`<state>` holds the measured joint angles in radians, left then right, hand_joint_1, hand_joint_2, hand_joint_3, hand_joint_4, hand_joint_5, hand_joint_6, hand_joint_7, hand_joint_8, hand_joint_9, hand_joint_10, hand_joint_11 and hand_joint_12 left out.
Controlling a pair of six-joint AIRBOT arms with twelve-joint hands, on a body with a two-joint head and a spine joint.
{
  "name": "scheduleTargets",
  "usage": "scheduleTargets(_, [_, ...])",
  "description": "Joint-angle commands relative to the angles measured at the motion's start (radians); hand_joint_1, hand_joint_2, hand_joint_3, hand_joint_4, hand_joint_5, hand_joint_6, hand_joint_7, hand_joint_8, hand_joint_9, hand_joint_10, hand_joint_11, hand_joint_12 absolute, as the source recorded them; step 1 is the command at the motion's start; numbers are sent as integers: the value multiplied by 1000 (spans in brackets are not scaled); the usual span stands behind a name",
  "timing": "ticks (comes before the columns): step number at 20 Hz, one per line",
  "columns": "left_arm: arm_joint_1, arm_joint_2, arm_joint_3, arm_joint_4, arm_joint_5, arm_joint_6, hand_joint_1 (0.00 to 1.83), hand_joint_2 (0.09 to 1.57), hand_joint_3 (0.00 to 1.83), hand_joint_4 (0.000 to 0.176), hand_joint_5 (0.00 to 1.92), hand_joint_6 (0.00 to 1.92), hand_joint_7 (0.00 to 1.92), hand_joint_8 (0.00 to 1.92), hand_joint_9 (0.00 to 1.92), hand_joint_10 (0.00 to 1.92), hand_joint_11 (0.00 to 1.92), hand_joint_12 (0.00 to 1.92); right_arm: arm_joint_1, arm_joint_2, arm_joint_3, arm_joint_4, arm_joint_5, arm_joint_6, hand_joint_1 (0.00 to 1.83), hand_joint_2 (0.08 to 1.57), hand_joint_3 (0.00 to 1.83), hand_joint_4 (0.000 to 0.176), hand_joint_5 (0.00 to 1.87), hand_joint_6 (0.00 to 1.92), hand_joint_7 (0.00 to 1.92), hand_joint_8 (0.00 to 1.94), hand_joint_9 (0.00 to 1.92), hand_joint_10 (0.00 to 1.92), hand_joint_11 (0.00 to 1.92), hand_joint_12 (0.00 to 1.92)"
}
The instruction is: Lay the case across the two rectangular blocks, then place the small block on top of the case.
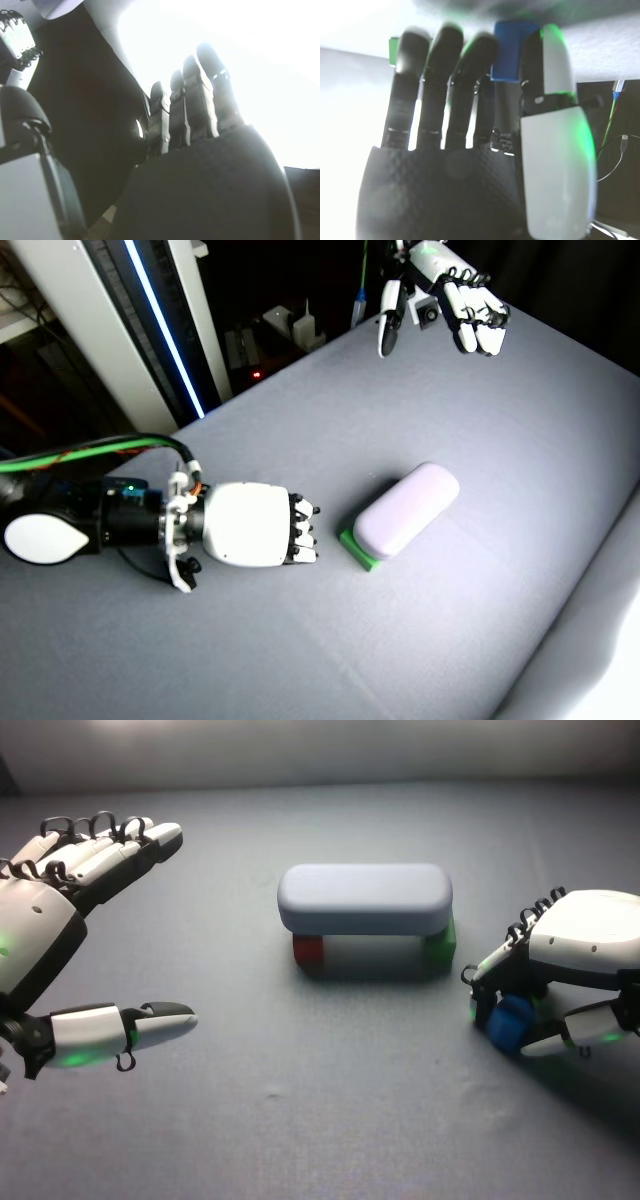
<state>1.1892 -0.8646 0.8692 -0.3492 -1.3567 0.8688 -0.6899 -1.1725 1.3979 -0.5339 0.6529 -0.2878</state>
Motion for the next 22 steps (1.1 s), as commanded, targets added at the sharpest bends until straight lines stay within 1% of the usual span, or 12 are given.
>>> scheduleTargets(1, [-4,-2,-3,14,-131,-4,869,888,3,56,214,0,198,1,204,1,0,840,16,8,-1,38,113,8,1159,1128,2,0,931,1096,889,1363,828,1544,667,1856])
scheduleTargets(2, [-3,-2,-3,14,-131,-4,874,897,5,50,217,2,197,1,204,2,0,833,36,22,-7,57,150,8,1228,1107,0,0,924,1076,1063,956,853,1347,717,1720])
scheduleTargets(7, [1,-4,-4,12,-131,-8,884,903,3,55,209,0,177,1,195,1,0,795,122,47,-8,88,238,4,1240,1079,0,13,985,1032,1124,777,919,1050,761,1438])
scheduleTargets(8, [1,-4,-4,12,-131,-8,867,903,3,70,204,0,171,0,190,0,0,790,149,47,-6,88,241,-8,1238,1094,1,0,1093,803,950,1104,687,1199,449,1619])
scheduleTargets(9, [1,-4,-3,12,-131,-9,864,905,4,60,209,2,170,0,189,0,0,789,182,47,-2,88,241,-30,1234,1086,0,8,994,1006,1083,849,769,1082,327,1512])
scheduleTargets(10, [2,-4,-3,12,-131,-9,859,902,2,56,211,3,176,2,193,2,0,792,201,47,7,88,241,-34,1227,1094,2,25,966,1050,1070,865,792,1041,367,1521])
scheduleTargets(16, [1,-8,0,13,-118,-11,859,899,0,64,221,3,165,1,197,1,0,779,293,-28,83,66,183,-34,1263,1048,0,0,1040,830,1210,735,1121,1070,993,1444])
scheduleTargets(18, [1,-10,2,14,-116,-13,853,904,1,74,218,0,158,0,191,1,0,786,333,-53,108,25,128,-34,1248,1058,3,1,1104,738,1090,933,940,1210,810,1586])
scheduleTargets(19, [-1,-13,4,15,-113,-14,852,904,1,74,216,0,157,1,193,2,0,783,347,-59,118,6,106,-34,1242,1062,2,31,1080,860,1092,844,885,1084,657,1504])
scheduleTargets(20, [-3,-15,7,17,-111,-17,850,900,0,79,215,0,158,1,190,1,0,763,358,-72,128,-11,86,-34,1247,1056,0,20,1050,938,1171,678,956,968,673,1416])
scheduleTargets(21, [-5,-17,8,19,-109,-19,855,899,0,51,224,2,171,3,199,3,0,802,363,-87,139,-21,69,-34,1257,1047,0,0,1025,963,1256,543,1106,902,842,1376])
scheduleTargets(22, [-7,-17,9,20,-107,-19,858,898,0,43,230,2,177,3,203,3,0,828,365,-101,151,-24,54,-34,1201,1050,0,0,1086,840,1218,772,1172,1210,1015,1610])
